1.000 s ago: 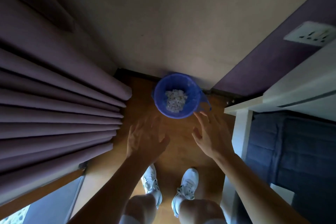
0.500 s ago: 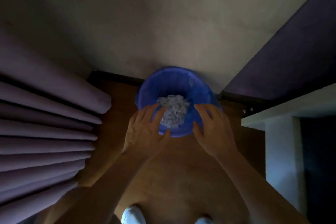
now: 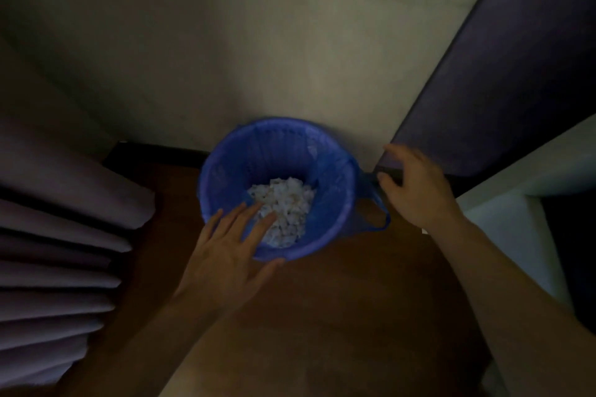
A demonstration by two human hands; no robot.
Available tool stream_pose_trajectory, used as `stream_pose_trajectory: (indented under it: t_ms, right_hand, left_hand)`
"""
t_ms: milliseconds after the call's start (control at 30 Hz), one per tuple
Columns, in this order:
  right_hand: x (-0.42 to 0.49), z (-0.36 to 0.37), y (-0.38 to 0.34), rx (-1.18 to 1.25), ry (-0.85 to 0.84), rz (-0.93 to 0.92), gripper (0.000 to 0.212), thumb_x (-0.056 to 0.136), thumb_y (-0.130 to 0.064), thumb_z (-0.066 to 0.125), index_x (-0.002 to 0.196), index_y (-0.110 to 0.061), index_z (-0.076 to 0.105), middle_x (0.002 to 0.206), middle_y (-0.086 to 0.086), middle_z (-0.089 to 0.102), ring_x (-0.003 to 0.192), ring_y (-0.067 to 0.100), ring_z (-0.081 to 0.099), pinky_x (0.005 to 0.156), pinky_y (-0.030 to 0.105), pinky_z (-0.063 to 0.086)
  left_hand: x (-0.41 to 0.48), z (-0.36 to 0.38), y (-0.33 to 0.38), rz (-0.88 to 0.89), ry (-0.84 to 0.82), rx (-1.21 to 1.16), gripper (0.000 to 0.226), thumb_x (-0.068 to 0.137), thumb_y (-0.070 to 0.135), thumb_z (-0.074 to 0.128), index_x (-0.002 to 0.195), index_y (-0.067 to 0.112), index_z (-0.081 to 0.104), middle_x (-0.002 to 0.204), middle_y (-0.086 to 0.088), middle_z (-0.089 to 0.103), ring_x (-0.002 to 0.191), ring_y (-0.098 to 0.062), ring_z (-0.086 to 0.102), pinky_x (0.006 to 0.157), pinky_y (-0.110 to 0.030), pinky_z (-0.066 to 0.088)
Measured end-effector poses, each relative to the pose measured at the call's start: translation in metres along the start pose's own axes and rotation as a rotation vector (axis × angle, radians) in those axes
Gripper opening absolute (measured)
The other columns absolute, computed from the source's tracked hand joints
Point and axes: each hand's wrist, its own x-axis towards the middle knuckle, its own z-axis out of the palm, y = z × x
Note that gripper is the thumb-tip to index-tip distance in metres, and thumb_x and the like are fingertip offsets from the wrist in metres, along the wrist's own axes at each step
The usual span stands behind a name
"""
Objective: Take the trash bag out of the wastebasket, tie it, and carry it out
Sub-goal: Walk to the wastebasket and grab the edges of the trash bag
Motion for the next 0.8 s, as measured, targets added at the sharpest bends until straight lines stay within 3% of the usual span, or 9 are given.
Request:
stream_pose_trajectory:
  t_ms: [267,433,500,567,600,633,700,800]
  right_hand:
    - [-0.002,0.036,0.034,-0.002,-0.290,0.151,0.061,0.091,-0.046,0.063,0.145,-0.025,0.043,0.144,0.012,0.054,0.129,0.033,0.053,0.101,0.050,0.048]
    - [-0.009,0.053,0.035,-0.016,-0.405,0.182,0.060,0.095,-0.040,0.061,0.148,-0.028,0.036,0.145,0.010,0.054,0.130,0.034,0.054,0.104,0.051,0.046]
    - [-0.009,0.059,0.038,0.027,-0.409,0.243,0.060,0.093,-0.037,0.065,0.146,-0.026,0.040,0.140,0.010,0.058,0.122,0.033,0.059,0.098,0.052,0.051]
    - [-0.003,0.059,0.038,0.171,-0.388,0.326,0.036,0.093,-0.030,0.067,0.125,-0.017,0.060,0.107,0.009,0.071,0.093,0.025,0.069,0.083,0.048,0.060]
    - [0.000,0.054,0.036,0.217,-0.362,0.340,0.018,0.094,-0.028,0.066,0.106,-0.014,0.067,0.088,0.007,0.072,0.078,0.021,0.068,0.079,0.047,0.060]
    - [0.003,0.047,0.029,0.223,-0.318,0.320,0.016,0.096,-0.027,0.064,0.086,-0.014,0.068,0.072,0.004,0.068,0.069,0.020,0.065,0.076,0.046,0.058]
    - [0.009,0.028,0.014,0.212,-0.225,0.238,0.036,0.099,-0.029,0.058,0.066,-0.014,0.061,0.063,0.001,0.062,0.065,0.022,0.061,0.069,0.040,0.052]
    - [0.011,0.001,-0.010,0.246,-0.059,0.103,0.039,0.101,-0.029,0.053,0.067,-0.011,0.057,0.068,0.001,0.062,0.067,0.024,0.061,0.067,0.037,0.047]
  left_hand:
    - [0.009,0.005,0.010,-0.016,-0.025,0.073,0.076,0.093,0.071,0.011,0.139,0.026,0.052,0.139,-0.011,0.058,0.130,-0.033,0.053,0.106,-0.064,0.034]
    - [0.011,0.007,0.015,-0.057,-0.039,0.055,0.076,0.091,0.074,0.013,0.139,0.030,0.052,0.143,-0.007,0.055,0.134,-0.029,0.050,0.109,-0.064,0.031]
    - [0.010,0.007,0.015,-0.055,-0.034,0.054,0.074,0.092,0.074,0.013,0.139,0.031,0.051,0.142,-0.007,0.056,0.133,-0.029,0.050,0.108,-0.066,0.032]
    - [0.010,0.008,0.015,-0.051,-0.035,0.052,0.072,0.092,0.073,0.015,0.140,0.031,0.049,0.142,-0.007,0.056,0.133,-0.029,0.051,0.108,-0.066,0.033]
    - [0.010,0.008,0.015,-0.050,-0.031,0.048,0.071,0.092,0.073,0.017,0.140,0.031,0.048,0.142,-0.007,0.056,0.133,-0.029,0.050,0.108,-0.066,0.033]
    - [0.010,0.009,0.015,-0.051,-0.027,0.042,0.070,0.092,0.074,0.020,0.141,0.032,0.047,0.143,-0.007,0.056,0.134,-0.029,0.050,0.108,-0.067,0.033]
    - [0.011,0.011,0.017,-0.058,-0.021,0.029,0.069,0.091,0.075,0.024,0.141,0.032,0.046,0.143,-0.008,0.056,0.134,-0.030,0.049,0.107,-0.067,0.033]
    - [0.011,0.015,0.022,-0.074,-0.025,0.036,0.071,0.091,0.075,0.024,0.141,0.030,0.049,0.144,-0.007,0.054,0.136,-0.030,0.047,0.108,-0.067,0.032]
